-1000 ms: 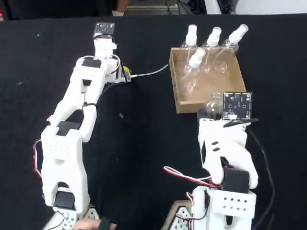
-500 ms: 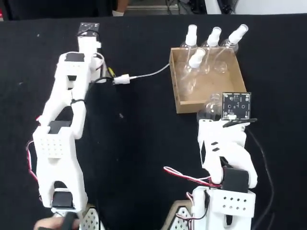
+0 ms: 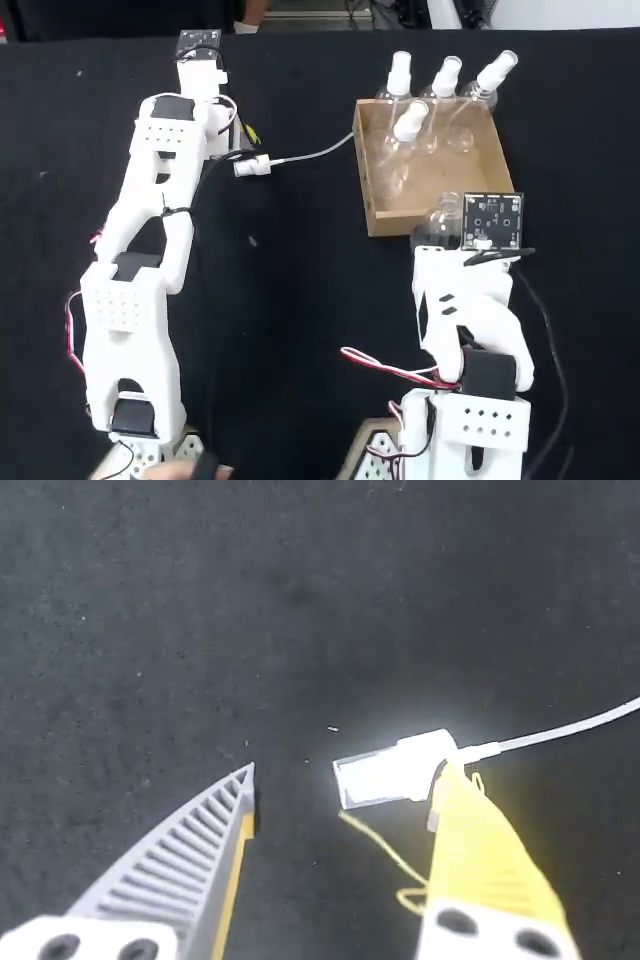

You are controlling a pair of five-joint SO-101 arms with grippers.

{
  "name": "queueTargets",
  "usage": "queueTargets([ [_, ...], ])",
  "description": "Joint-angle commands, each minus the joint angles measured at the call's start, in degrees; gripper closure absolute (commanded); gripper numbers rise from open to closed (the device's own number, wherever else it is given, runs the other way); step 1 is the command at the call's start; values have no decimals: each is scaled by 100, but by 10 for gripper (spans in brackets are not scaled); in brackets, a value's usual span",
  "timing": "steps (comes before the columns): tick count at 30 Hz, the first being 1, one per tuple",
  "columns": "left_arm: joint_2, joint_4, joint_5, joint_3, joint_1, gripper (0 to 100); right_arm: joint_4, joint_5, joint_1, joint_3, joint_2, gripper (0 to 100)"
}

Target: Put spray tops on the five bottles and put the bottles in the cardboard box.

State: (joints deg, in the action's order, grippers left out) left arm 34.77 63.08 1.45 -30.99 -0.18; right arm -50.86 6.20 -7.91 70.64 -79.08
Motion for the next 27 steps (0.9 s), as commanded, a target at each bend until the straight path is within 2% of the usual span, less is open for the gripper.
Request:
queueTargets([
  [1,-62,-9,132,-207,136,724,167,0,-70,-48,-136,988],
  [4,-53,-211,413,-13,286,724,167,0,-70,-48,-136,988],
  [8,105,-607,448,189,268,722,167,0,-70,-48,-136,988],
  [12,484,-765,404,180,259,628,167,0,-70,-48,-136,988],
  [14,703,-809,141,180,259,590,167,0,-70,-48,-136,988],
  [17,967,-905,-149,180,242,609,176,9,-70,-48,-136,988],
  [27,949,-932,-158,163,22,622,176,9,-70,-40,-136,988],
])
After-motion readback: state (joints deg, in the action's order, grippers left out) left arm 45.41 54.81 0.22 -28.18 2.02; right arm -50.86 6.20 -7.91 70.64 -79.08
